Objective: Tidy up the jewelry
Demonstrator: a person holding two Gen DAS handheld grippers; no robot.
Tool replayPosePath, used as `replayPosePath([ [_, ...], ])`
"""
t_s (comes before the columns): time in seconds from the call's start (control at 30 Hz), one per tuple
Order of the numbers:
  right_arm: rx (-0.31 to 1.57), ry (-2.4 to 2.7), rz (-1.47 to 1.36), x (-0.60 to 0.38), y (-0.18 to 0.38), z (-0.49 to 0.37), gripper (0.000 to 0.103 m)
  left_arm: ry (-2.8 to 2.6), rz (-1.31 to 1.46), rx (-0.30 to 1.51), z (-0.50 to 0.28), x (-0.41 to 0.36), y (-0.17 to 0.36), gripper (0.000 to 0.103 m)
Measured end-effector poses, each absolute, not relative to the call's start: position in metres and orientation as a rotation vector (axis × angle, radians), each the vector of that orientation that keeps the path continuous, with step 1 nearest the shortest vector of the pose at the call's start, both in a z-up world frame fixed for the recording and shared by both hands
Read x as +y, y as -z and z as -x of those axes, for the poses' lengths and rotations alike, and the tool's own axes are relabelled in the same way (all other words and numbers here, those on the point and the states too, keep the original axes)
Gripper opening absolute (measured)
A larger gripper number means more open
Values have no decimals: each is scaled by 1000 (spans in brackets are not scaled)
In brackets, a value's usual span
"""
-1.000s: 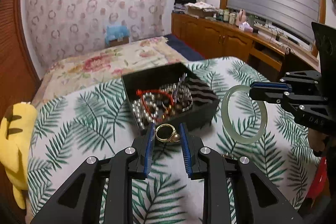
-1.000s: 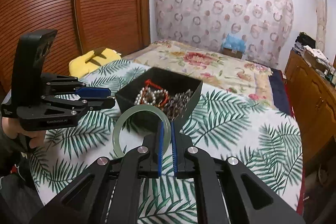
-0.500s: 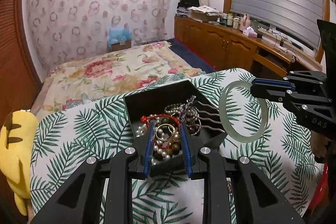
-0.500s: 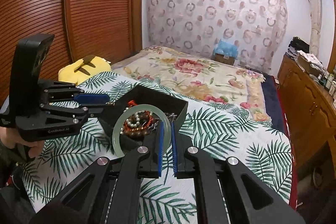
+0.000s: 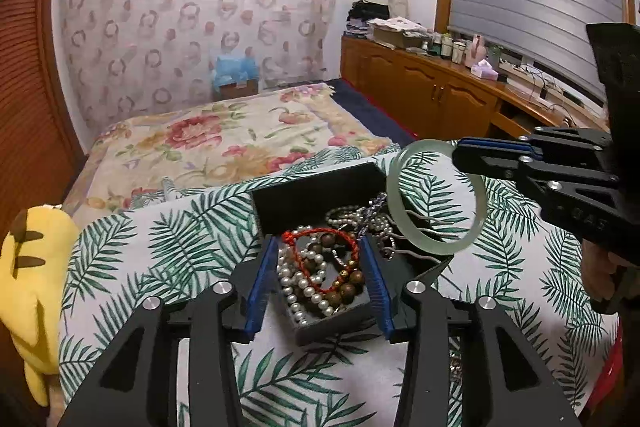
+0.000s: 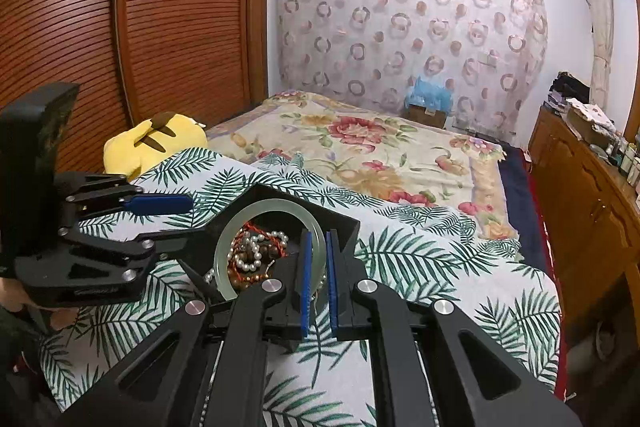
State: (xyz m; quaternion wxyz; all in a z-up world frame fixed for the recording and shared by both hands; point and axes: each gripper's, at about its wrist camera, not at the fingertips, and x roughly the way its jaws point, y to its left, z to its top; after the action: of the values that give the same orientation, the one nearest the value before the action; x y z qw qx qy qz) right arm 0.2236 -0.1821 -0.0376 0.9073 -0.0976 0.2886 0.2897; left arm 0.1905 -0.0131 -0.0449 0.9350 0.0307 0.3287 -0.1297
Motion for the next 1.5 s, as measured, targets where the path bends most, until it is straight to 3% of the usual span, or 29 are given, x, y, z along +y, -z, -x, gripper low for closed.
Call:
replayPosePath([
  [0.57, 675, -645, 268, -127, 72, -243, 9, 170, -16, 623, -169, 34, 48, 81],
  [1.1, 674, -668, 278, -116, 78, -237, 12, 142, -14, 657, -155, 44, 66, 85],
  [1.5, 604, -690, 229, -156, 51, -193, 12, 182, -19, 678, -135, 31, 72, 85],
])
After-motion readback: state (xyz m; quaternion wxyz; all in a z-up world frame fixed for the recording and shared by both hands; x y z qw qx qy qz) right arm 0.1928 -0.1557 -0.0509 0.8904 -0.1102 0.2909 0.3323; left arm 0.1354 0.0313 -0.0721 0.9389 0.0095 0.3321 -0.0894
